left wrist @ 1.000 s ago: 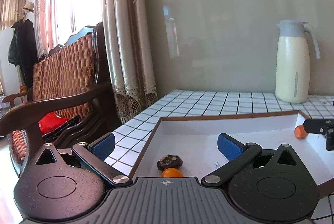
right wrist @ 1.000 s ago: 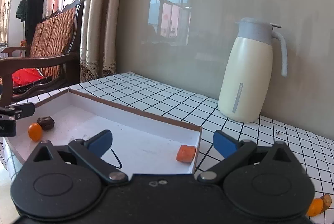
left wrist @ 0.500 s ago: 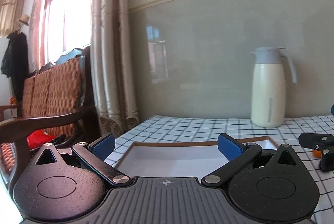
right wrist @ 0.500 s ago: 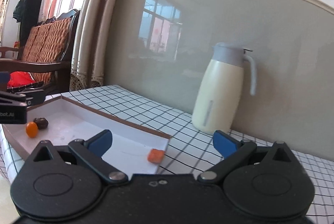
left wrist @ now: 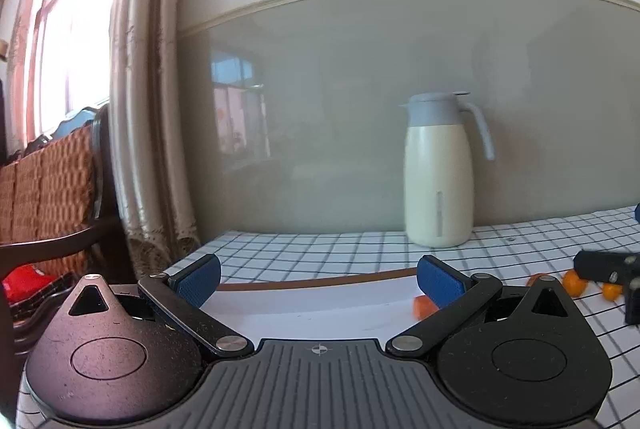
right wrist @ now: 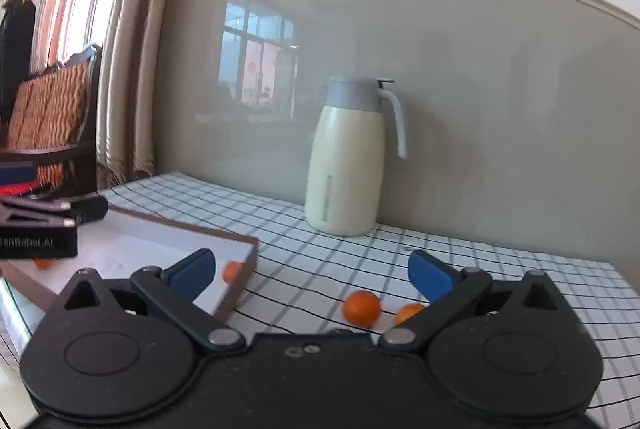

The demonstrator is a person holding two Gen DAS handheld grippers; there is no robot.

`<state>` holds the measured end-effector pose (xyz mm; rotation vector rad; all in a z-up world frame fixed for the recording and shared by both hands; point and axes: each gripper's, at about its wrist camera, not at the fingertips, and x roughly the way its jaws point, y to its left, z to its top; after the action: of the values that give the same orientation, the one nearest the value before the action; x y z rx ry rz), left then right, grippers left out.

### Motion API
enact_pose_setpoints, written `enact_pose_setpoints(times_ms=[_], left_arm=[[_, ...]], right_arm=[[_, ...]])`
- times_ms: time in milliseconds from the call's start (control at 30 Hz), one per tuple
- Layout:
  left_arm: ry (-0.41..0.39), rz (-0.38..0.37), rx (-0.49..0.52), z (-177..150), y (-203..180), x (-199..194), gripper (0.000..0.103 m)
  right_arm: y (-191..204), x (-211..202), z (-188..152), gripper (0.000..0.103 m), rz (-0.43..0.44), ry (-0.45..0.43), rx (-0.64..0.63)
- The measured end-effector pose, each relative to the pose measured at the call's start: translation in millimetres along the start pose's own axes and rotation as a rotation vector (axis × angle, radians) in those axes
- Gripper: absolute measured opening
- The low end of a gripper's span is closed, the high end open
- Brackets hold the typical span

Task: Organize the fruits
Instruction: 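Move both open tools back toward the remaining fruits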

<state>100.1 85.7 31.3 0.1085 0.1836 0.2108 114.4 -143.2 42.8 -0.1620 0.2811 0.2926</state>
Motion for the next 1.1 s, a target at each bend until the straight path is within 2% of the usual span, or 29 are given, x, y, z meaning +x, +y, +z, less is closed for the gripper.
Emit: enact_pose_setpoints(times_ms=[100,233,700,867,1100], left_arm=[[0.001,-0.023,0.011,-0.1,-13.5,0.3,0.103],[-0.012,-0.063,0.011,0.0,-29.2,-4.3,0.103],[0.01,-0.236,0.102,-11.2,-108.8,-6.4,0.103],[0.041,-0.271,0.116,-11.3,-131.4,-0.4,0.103],[0.085,-0.292,0.138,-15.4,-156.8,11.5,0.103]], right_arm=[[-6.3,-4.8,-4.7,0.094,-0.022,0.009,-0.03],[-18.7,-12.5,-10.1,0.082,-0.068,0.012,-0.038],[-74.4,-14.8,-39.5,0.075,-0.196,0.106,-0.001],[-90.0,-16.9,-49.1,0.073,-0.22,0.125,0.016],[-102.2,-7.2,-57.2,0.066,-0.219,0.147,0.02]])
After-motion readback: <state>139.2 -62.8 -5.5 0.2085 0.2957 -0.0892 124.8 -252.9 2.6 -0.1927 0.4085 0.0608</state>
